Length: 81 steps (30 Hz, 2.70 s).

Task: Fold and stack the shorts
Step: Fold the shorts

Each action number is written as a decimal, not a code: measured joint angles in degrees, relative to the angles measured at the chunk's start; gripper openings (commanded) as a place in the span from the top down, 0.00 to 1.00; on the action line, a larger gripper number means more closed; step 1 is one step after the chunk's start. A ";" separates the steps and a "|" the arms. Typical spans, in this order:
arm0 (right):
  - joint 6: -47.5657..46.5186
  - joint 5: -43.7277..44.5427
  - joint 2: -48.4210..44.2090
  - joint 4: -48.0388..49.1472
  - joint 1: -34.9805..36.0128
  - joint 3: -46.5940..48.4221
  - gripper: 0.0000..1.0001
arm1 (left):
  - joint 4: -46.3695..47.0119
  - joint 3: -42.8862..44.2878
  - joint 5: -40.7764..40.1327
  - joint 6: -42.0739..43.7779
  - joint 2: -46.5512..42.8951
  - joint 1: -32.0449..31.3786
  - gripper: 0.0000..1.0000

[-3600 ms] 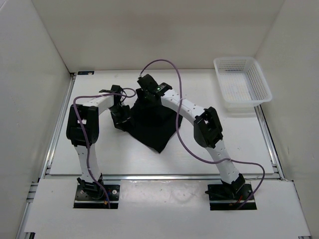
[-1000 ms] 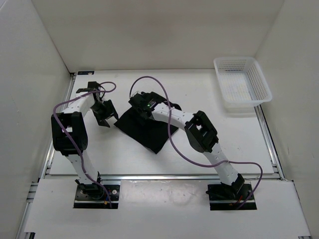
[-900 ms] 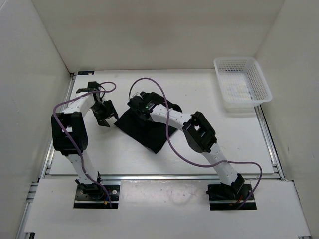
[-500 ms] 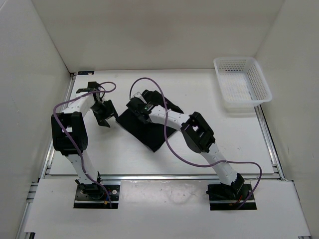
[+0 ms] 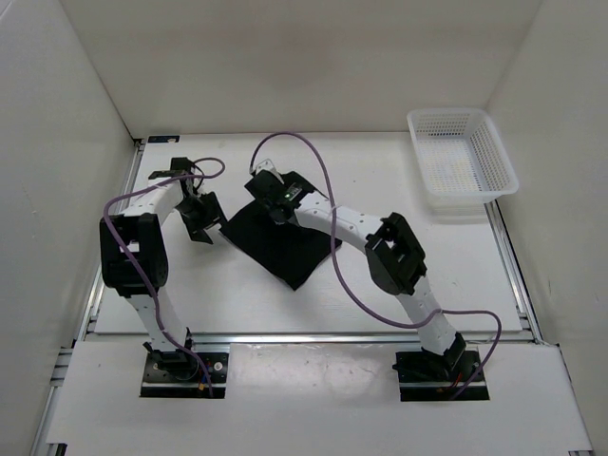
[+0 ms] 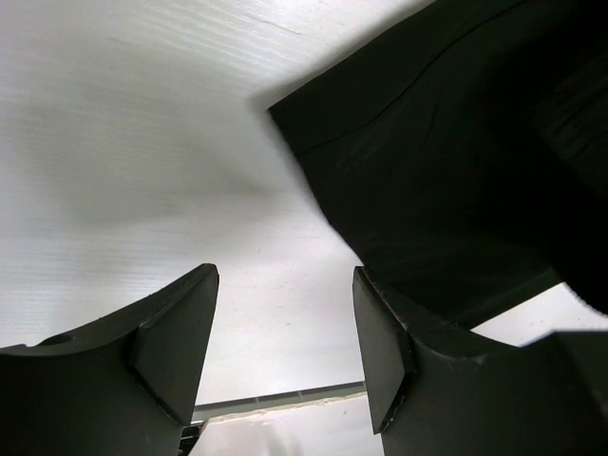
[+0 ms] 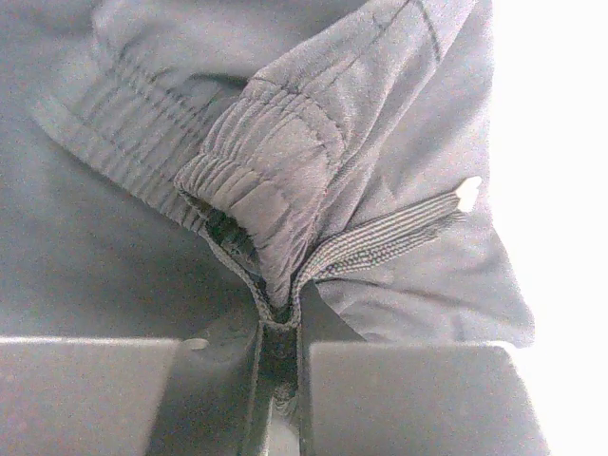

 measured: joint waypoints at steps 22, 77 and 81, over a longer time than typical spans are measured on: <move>-1.73 -6.19 -12.37 -3.48 0.22 -0.42 1.00 | 3.37 -0.22 1.88 -1.49 7.45 -1.68 0.34; 21.35 -19.52 -33.57 -7.74 -5.90 -32.00 0.23 | -2.71 1.01 1.36 0.52 -5.81 -13.38 0.16; 21.97 -20.17 -33.90 -7.19 -5.68 -32.26 0.23 | -2.34 1.77 0.87 -0.44 -4.63 -17.11 0.53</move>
